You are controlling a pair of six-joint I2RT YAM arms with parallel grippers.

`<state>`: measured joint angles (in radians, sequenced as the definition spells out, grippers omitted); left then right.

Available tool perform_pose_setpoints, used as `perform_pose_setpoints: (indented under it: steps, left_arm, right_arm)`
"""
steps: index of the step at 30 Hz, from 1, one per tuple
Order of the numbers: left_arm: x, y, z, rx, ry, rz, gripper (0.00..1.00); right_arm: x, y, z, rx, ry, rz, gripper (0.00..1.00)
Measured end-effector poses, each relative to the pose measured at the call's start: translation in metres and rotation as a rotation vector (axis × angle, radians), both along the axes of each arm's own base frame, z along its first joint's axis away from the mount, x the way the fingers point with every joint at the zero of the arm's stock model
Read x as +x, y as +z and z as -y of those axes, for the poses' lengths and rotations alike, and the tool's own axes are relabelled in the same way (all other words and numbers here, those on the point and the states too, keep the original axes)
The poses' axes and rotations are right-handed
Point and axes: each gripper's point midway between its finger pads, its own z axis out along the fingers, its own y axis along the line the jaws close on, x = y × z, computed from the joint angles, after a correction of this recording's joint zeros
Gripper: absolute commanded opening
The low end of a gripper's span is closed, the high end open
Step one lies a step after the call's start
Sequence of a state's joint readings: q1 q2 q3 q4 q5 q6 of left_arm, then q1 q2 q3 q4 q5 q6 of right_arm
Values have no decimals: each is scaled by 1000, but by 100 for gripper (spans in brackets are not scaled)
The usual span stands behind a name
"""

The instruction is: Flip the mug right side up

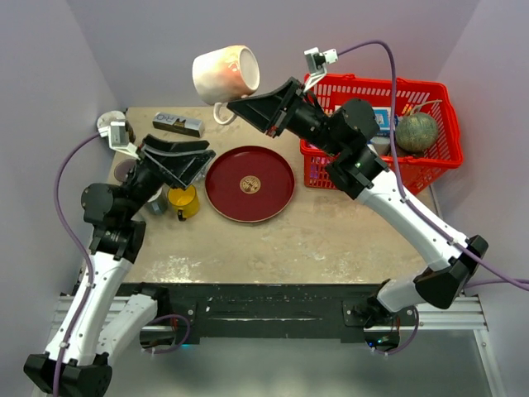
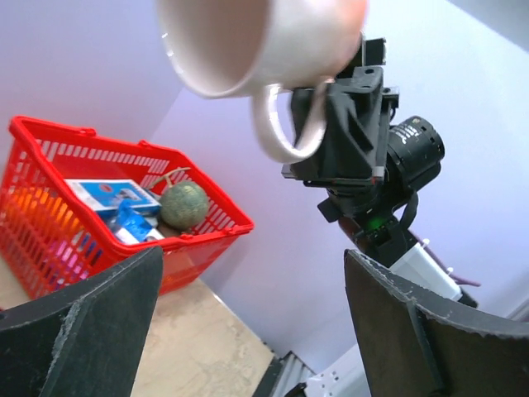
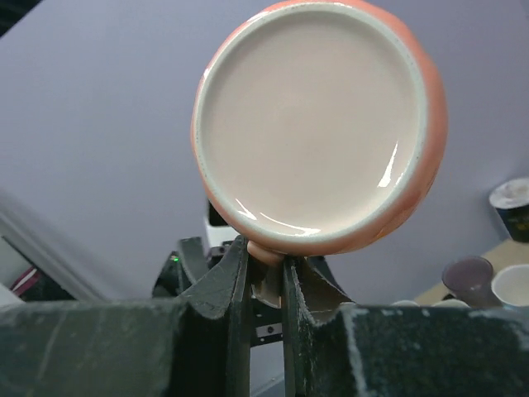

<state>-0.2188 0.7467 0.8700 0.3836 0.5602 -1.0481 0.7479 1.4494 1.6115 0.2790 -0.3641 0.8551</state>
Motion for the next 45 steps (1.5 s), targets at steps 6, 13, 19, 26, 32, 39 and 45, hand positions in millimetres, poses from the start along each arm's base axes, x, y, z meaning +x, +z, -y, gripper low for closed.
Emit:
perform_pose_setpoints:
  steps: [6, 13, 19, 26, 32, 39, 45]
  left_arm:
    - [-2, 11, 6, -92, -89, 9, 96]
    - [-16, 33, 7, -159, -171, 84, 90]
    - [-14, 34, 11, -185, -220, 65, 79]
    - [-12, 31, 12, -194, -230, 53, 63]
    - [-13, 29, 13, -190, -241, 48, 47]
    - [-11, 25, 14, -185, -241, 26, 32]
    - [-4, 15, 15, -179, -232, -36, 2]
  right_arm:
    - [-17, 11, 1, 61, 77, 46, 0]
    - [-22, -8, -9, 50, 158, 17, 0]
    - [-29, -13, -17, 57, 213, 24, 0]
    - [-39, -23, -28, 44, 278, 24, 0]
    - [-44, -30, -32, 43, 303, 23, 0]
    - [-48, -31, -33, 47, 313, 30, 0]
    - [-43, -42, -34, 40, 296, 44, 0]
